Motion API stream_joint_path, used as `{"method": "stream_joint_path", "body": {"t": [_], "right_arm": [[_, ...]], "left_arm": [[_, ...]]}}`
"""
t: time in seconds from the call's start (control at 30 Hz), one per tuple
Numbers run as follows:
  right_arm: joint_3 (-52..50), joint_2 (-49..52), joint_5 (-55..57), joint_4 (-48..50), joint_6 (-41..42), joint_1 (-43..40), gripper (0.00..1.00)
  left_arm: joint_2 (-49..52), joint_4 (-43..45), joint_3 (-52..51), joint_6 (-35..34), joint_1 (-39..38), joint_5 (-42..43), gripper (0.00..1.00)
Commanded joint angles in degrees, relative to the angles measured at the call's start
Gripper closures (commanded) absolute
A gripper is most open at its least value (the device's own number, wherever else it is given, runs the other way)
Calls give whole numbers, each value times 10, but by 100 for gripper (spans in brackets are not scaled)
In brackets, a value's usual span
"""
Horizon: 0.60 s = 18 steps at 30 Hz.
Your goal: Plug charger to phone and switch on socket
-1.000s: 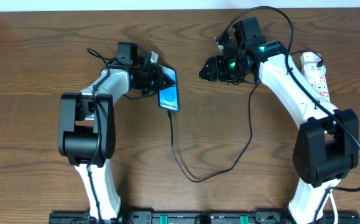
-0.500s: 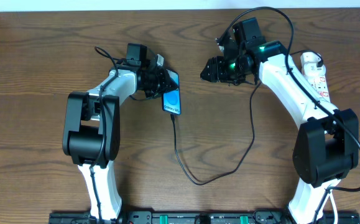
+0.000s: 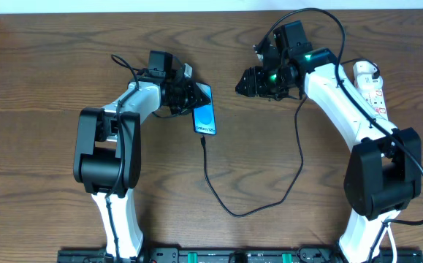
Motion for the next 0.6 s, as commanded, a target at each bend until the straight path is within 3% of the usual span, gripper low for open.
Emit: {"method": "stream_joint_path", "body": {"t": [0.0,0.13,0.2,0.23,0.57], "right_arm": [[7,-2,2,-3,-16,2,42],[7,-1,5,-5,-16,2,42],[7,-2,7,-5,-15,2,42],[7,-1,7,-7,-15,2,42],[7,-1,26,-33,-36,67,42]], "left_arm": [[2,-2,2,7,-1,5,76],[2,-6,2,8,-1,5,76],[2,-7,2,7,0,5,81],[2,-9,2,7,2,5,93],[0,-12,26,-8,75,114,93]]}}
